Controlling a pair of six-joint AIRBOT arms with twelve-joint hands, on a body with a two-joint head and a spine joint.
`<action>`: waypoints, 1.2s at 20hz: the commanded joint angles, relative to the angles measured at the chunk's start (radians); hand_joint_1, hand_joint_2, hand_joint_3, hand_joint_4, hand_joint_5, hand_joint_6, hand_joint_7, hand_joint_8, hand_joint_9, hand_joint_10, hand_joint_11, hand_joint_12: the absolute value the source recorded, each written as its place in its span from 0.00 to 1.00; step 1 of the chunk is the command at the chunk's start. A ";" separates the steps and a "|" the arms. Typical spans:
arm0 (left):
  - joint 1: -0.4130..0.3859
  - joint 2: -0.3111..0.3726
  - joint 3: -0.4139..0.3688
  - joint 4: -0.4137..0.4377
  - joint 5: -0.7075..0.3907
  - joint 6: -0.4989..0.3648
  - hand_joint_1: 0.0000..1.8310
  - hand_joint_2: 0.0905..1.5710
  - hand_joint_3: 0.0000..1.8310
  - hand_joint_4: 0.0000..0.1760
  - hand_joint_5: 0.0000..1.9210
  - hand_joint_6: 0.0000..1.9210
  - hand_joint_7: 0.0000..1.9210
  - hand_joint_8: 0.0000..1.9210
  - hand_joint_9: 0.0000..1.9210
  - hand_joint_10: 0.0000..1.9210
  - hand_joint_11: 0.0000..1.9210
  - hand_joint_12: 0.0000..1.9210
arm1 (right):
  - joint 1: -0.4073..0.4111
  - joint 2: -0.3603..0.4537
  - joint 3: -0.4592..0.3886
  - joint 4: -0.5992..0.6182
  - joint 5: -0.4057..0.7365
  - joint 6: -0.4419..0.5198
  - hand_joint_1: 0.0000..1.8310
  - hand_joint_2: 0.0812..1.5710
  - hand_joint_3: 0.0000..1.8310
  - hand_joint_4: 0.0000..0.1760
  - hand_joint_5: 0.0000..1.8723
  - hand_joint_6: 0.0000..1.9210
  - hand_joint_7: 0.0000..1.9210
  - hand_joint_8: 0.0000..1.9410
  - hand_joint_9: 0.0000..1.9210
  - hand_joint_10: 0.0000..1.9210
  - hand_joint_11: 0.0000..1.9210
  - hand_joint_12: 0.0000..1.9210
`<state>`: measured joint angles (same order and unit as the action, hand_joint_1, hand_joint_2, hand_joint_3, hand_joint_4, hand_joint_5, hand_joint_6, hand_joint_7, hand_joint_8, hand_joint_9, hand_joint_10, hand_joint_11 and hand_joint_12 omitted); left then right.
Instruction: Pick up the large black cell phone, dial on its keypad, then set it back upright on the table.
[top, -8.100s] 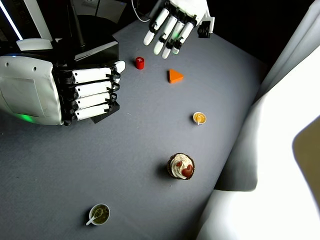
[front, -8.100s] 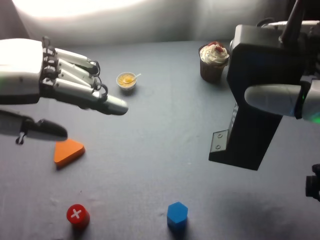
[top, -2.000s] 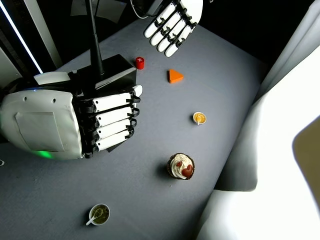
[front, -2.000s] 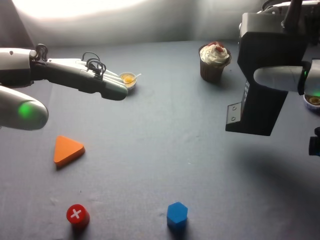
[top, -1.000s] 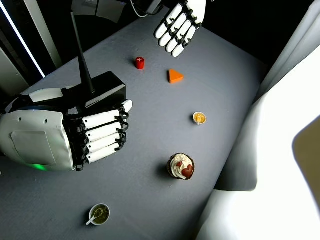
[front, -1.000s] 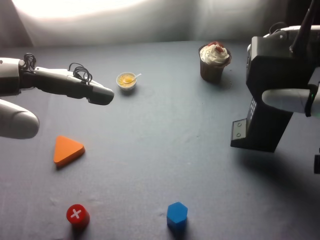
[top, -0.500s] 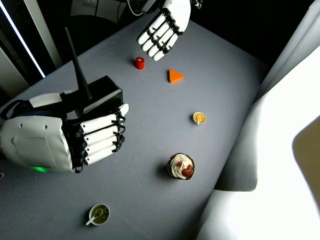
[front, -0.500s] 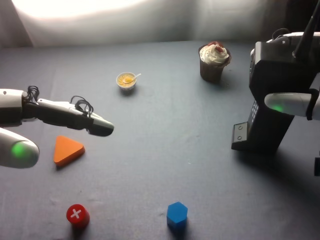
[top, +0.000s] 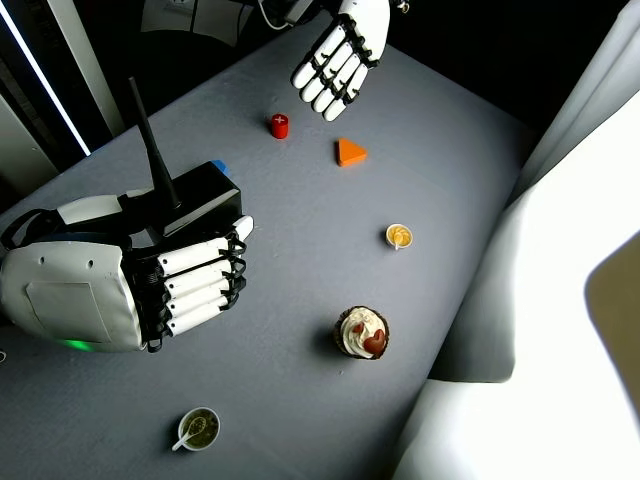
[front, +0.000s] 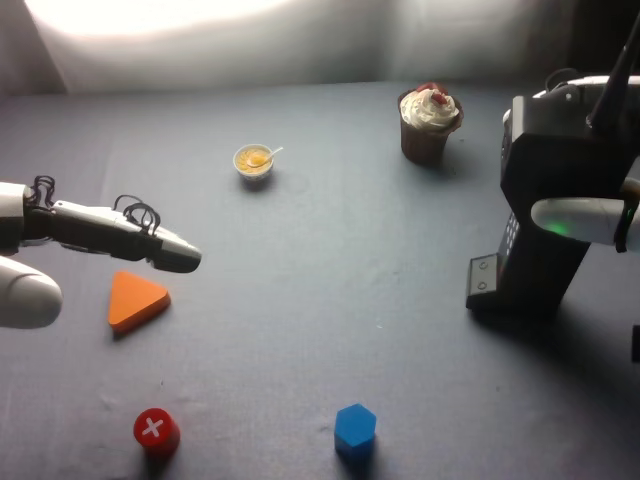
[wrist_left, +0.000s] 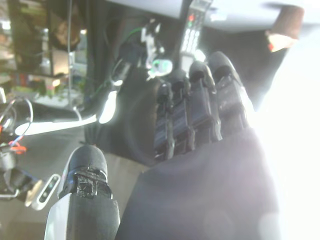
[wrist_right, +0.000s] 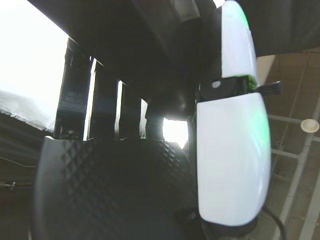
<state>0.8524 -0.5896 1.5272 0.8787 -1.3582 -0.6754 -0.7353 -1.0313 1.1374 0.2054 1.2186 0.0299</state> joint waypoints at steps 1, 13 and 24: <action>-0.011 -0.005 0.008 -0.087 -0.083 -0.006 0.04 0.74 0.00 0.00 0.14 0.00 0.16 0.00 0.12 0.00 0.00 0.24 | 0.003 0.009 0.005 0.008 0.145 0.024 0.75 0.71 0.00 0.00 0.48 0.50 0.46 0.57 0.48 0.68 0.45 0.68; -0.011 -0.029 0.082 -0.211 -0.105 -0.014 0.07 0.73 0.00 0.00 0.15 0.00 0.16 0.00 0.12 0.00 0.00 0.25 | -0.012 0.006 0.007 0.008 0.154 0.024 0.75 0.71 0.00 0.00 0.49 0.49 0.46 0.56 0.48 0.68 0.45 0.69; -0.039 -0.034 0.076 -0.190 -0.100 -0.016 0.09 0.73 0.00 0.00 0.16 0.00 0.17 0.00 0.13 0.00 0.00 0.29 | -0.027 0.002 0.010 0.008 0.170 0.024 0.81 0.70 0.00 0.00 0.48 0.50 0.46 0.52 0.49 0.58 0.43 0.83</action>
<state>0.8330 -0.6224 1.6100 0.7624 -1.3758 -0.6819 -0.7639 -1.0367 1.1416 0.2089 1.2526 0.0368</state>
